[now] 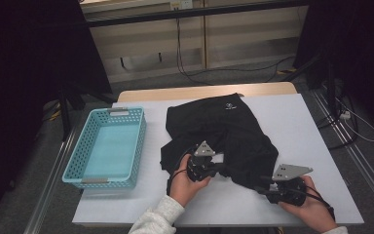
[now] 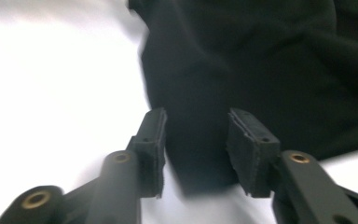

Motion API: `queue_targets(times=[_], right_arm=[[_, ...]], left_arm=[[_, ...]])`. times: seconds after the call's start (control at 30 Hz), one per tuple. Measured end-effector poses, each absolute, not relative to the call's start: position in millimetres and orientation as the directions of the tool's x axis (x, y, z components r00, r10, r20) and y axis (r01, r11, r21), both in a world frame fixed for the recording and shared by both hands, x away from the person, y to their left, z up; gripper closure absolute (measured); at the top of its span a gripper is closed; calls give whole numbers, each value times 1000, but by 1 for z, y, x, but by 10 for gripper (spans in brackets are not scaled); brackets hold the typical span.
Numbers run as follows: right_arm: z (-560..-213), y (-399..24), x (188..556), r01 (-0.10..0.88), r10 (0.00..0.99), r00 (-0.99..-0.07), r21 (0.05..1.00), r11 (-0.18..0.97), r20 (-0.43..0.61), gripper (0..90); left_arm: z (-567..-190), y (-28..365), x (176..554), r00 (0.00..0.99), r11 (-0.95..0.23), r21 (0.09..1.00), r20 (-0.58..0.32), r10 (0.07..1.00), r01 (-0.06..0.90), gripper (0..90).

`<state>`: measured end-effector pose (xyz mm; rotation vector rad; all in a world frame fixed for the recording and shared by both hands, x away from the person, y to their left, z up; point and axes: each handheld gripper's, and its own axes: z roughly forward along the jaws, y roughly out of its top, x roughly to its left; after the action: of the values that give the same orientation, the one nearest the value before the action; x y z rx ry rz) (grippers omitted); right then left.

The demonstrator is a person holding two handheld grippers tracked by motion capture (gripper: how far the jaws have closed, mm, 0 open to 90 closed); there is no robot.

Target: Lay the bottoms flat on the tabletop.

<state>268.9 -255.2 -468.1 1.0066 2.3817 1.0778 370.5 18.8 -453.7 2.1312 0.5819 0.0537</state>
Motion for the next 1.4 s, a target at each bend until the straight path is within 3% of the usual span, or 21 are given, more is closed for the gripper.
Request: queue_targets(times=[0.07, 0.1, 0.13, 0.23, 0.4, 0.57, 0.7, 0.77, 0.93, 1.23, 1.4], right_arm=[[-468, -258, 270, 476, 736, -677, 756, 448, -10, 742], [-467, -259, 270, 480, 737, -676, 755, 448, -8, 850], [-466, -261, 271, 483, 737, -676, 749, 453, -11, 885], [-461, -271, 270, 491, 748, -664, 756, 432, 4, 900], [-456, -297, 263, 516, 787, -616, 766, 383, 22, 900], [-458, -299, 263, 519, 786, -617, 762, 387, 20, 900], [-460, -294, 263, 516, 779, -627, 758, 400, 16, 900], [-460, -293, 263, 515, 777, -629, 758, 400, 17, 900], [-458, -293, 265, 504, 783, -621, 772, 387, 13, 900], [-457, -292, 268, 486, 795, -606, 796, 362, 9, 900], [-461, -278, 271, 491, 779, -626, 767, 413, -19, 870]], left_arm=[[-454, 19, 371, 888, -483, 786, -176, 424, 386, 886], [-454, 19, 371, 888, -482, 786, -174, 426, 386, 885], [-454, 19, 371, 888, -482, 787, -174, 426, 386, 883], [-452, 20, 370, 890, -480, 791, -169, 424, 379, 841], [-452, 18, 370, 882, -476, 790, -165, 442, 387, 604], [-462, 13, 370, 874, -500, 766, -162, 458, 404, 526], [-467, 9, 369, 870, -505, 747, -198, 451, 432, 569], [-467, 6, 367, 876, -516, 750, -174, 450, 414, 609], [-469, 2, 366, 867, -505, 733, -237, 438, 456, 875], [-453, 19, 383, 833, -423, 766, -257, 490, 485, 883], [-464, 20, 389, 821, -431, 753, -247, 515, 497, 881]])
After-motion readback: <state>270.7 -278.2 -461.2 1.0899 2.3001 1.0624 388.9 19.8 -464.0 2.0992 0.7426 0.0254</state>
